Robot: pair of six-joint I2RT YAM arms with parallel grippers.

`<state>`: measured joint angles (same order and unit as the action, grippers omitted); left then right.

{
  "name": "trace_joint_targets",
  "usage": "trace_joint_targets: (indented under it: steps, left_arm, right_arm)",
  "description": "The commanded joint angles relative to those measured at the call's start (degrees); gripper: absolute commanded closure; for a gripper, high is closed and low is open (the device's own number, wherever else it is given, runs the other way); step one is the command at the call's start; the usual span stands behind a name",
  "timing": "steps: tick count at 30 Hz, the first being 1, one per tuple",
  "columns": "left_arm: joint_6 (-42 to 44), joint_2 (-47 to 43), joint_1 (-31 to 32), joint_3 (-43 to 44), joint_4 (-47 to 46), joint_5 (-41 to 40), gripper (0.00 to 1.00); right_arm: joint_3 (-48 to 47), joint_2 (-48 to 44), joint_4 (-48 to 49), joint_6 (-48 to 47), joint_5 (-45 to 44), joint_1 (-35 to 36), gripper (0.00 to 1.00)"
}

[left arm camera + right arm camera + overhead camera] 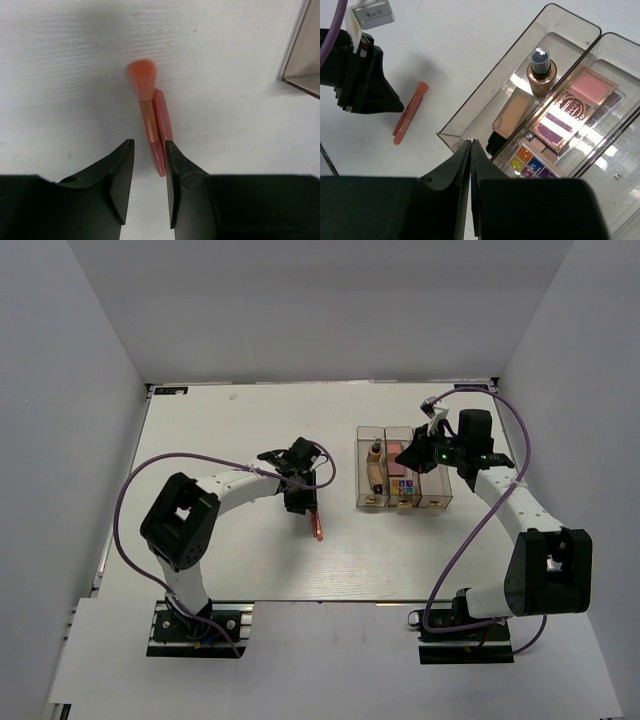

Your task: Organize the makeup

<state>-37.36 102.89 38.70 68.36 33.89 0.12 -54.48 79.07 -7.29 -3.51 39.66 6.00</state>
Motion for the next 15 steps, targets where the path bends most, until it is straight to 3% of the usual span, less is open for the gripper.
trace_joint_targets:
  steps: [1,15]
  left_arm:
    - [-0.2,0.5,-0.2,1.7,0.9,-1.3,0.59]
    - [0.6,4.5,0.3,5.4,3.1,-2.1,0.61]
  right_arm:
    - [0.1,-1.7,1.7,0.2,1.2,-0.3,0.91]
    - [0.7,-2.2,1.9,0.4,1.1,-0.5,0.91]
